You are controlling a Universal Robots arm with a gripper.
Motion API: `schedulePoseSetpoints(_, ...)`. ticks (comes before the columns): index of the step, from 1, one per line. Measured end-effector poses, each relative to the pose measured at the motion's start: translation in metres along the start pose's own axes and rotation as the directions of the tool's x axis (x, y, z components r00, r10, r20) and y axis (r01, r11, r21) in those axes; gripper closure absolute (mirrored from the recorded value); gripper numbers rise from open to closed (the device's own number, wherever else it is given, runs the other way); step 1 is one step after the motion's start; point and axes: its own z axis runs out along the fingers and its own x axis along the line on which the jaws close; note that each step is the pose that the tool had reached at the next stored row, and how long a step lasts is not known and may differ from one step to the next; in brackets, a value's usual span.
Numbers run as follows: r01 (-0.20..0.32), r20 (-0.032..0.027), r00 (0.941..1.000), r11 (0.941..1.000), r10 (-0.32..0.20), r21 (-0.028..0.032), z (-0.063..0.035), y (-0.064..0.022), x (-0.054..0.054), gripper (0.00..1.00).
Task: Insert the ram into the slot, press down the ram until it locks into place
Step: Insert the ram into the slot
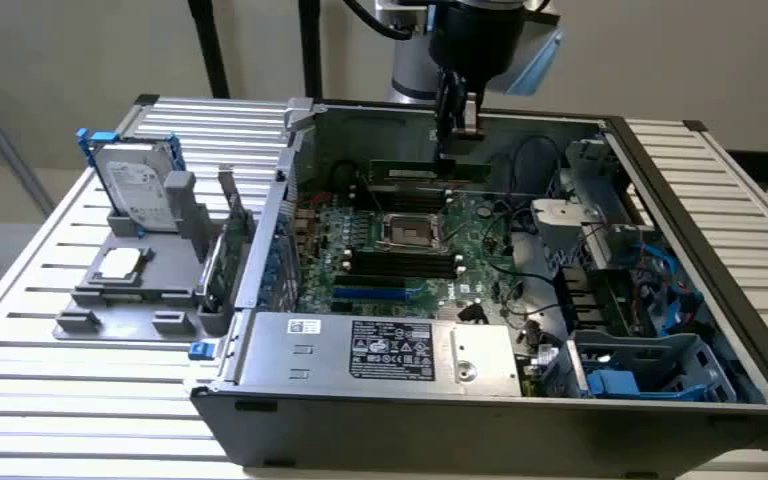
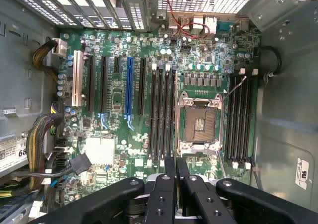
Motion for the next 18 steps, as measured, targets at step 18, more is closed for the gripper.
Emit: schedulePoseSetpoints(18,0.0,-0.0002,1.0,1.0,0.0,0.0006,0.0121,0.0182,0.0,0.87)
